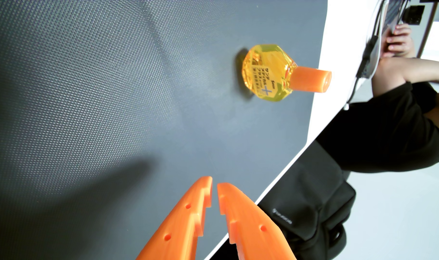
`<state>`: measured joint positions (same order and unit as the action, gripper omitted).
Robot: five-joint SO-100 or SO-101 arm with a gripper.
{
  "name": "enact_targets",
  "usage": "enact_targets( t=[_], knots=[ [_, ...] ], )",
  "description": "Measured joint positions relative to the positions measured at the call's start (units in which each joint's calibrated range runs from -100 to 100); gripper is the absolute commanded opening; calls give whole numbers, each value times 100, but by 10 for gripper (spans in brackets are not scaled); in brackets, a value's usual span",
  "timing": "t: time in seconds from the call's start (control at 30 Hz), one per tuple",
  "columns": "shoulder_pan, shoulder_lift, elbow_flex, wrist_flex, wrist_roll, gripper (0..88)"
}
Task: Grab the eyedrops
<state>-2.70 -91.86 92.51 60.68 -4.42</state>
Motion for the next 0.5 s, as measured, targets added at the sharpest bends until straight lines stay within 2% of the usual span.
enact_targets(
  t=[0.33, 0.5],
  knots=[
    [-37, 0, -163, 0, -42, 12],
    [-135, 17, -506, 9, 152, 12]
  ],
)
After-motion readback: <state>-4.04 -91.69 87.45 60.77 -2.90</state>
